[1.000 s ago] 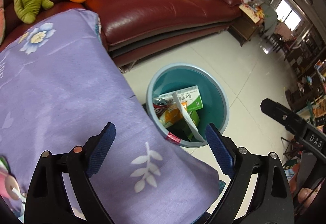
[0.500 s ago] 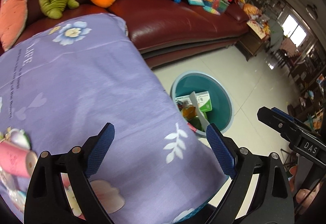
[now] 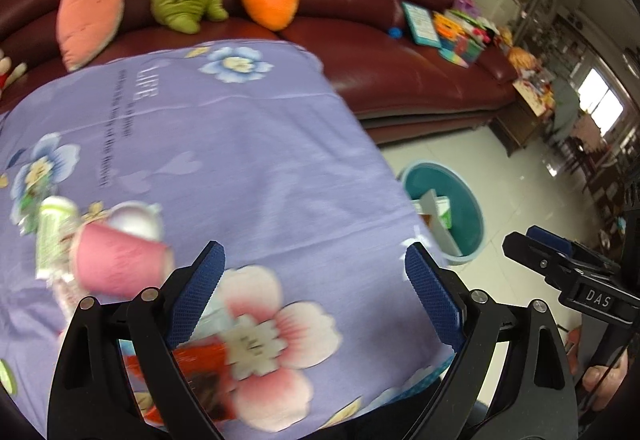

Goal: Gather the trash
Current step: 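Move left tool to clear plastic bag while right tool approaches red snack packet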

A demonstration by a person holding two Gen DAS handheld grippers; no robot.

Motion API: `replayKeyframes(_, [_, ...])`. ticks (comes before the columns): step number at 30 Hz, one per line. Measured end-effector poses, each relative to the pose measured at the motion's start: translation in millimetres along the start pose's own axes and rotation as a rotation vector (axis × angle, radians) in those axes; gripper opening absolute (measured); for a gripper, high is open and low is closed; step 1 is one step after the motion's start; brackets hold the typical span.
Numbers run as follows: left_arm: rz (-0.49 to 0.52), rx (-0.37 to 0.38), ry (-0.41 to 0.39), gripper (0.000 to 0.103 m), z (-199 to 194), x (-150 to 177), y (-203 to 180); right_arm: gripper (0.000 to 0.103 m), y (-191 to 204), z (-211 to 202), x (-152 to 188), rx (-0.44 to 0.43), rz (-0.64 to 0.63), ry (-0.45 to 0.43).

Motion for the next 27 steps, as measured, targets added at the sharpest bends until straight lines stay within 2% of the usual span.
replayKeyframes(7, [-0.086, -0.056, -0.001, 0.092, -27, 31, 56, 0.081, 54, 17, 27, -0.050, -0.105, 0.075])
replayKeyframes(16, [-0.223, -0.140, -0.014, 0.092, -62, 75, 128, 0.081, 124, 52, 77, -0.135, -0.232, 0.245])
replayKeyframes(21, [-0.316, -0.198, 0.004, 0.092, -67, 106, 168, 0.081, 168, 72, 111, -0.180, -0.327, 0.348])
replayKeyframes(27, [-0.406, -0.233, 0.042, 0.092, -65, 136, 201, 0.081, 199, 100, 146, -0.190, -0.400, 0.440])
Point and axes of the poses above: each gripper's, at about its wrist camera, not at the fingertips, and z roughly the way its jaws point, y to its left, x to its underside, the point moved 6 cm from there along z, roughly the way its jaws point, and after that the axes turned 12 degrees about z, right-handed, at the moved point
